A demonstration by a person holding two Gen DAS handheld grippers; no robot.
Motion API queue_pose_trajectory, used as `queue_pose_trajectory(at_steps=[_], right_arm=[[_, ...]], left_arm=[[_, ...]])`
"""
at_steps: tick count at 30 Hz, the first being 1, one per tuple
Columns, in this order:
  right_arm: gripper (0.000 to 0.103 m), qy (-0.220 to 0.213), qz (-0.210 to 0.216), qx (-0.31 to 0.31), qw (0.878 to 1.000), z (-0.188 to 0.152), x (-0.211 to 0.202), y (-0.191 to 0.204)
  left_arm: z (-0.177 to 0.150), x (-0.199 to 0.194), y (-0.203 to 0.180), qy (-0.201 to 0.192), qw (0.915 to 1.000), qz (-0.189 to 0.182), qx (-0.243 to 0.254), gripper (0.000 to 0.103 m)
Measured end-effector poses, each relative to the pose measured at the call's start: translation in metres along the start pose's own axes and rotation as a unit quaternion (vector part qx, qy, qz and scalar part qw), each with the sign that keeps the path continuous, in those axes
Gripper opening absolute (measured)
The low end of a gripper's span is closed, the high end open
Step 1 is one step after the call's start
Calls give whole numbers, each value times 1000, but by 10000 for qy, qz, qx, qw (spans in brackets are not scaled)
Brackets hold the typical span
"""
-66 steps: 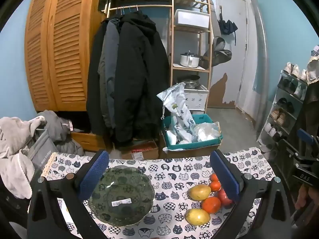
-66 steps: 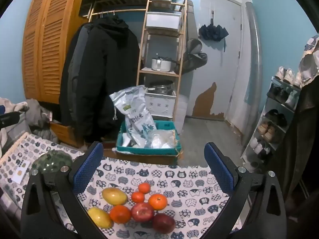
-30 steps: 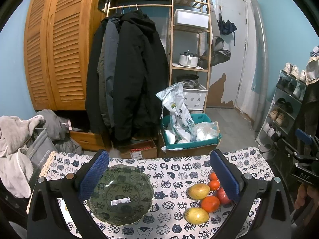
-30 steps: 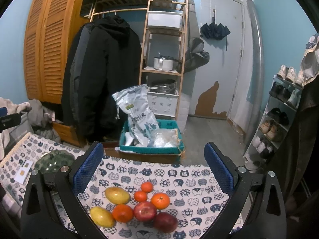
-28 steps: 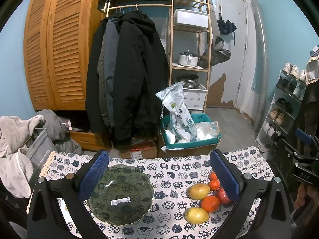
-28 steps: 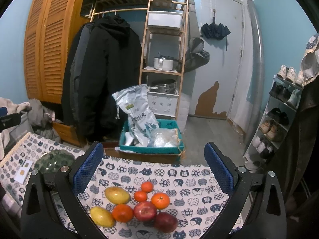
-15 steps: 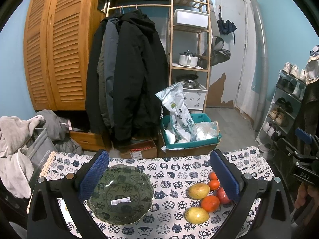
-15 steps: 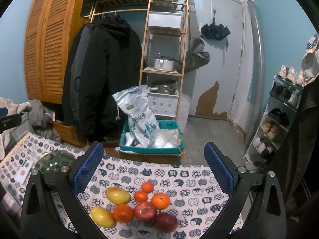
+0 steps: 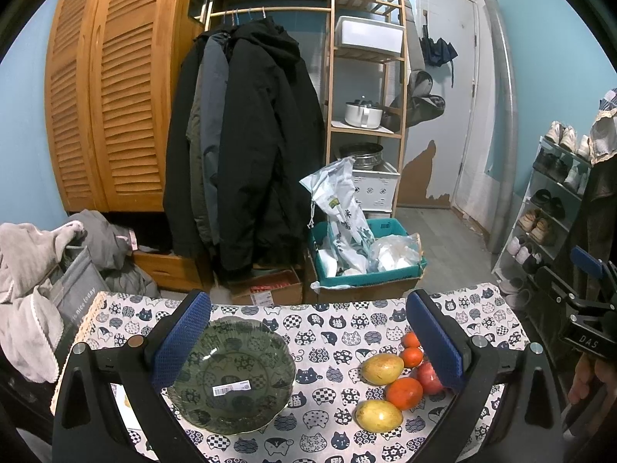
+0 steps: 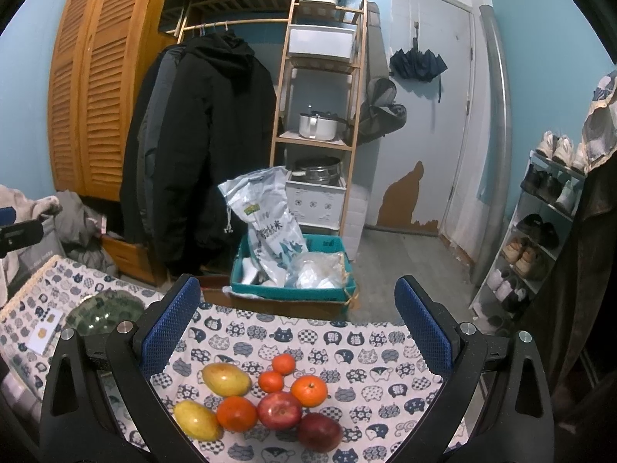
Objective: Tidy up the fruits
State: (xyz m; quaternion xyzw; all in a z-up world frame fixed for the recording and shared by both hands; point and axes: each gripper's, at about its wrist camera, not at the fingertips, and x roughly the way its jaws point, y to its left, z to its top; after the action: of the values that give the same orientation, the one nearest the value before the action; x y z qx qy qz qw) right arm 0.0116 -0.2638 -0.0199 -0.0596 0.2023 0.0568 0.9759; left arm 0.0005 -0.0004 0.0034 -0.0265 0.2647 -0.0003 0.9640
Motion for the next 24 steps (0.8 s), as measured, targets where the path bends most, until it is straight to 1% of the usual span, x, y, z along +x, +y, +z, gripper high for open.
queue_pose_trajectory(at_steps=[24], right_arm=[[99,-34,-56,-99,9999,5,-2,3]], left_arm=[[-2,0,5,-50,10000,48,4,102]])
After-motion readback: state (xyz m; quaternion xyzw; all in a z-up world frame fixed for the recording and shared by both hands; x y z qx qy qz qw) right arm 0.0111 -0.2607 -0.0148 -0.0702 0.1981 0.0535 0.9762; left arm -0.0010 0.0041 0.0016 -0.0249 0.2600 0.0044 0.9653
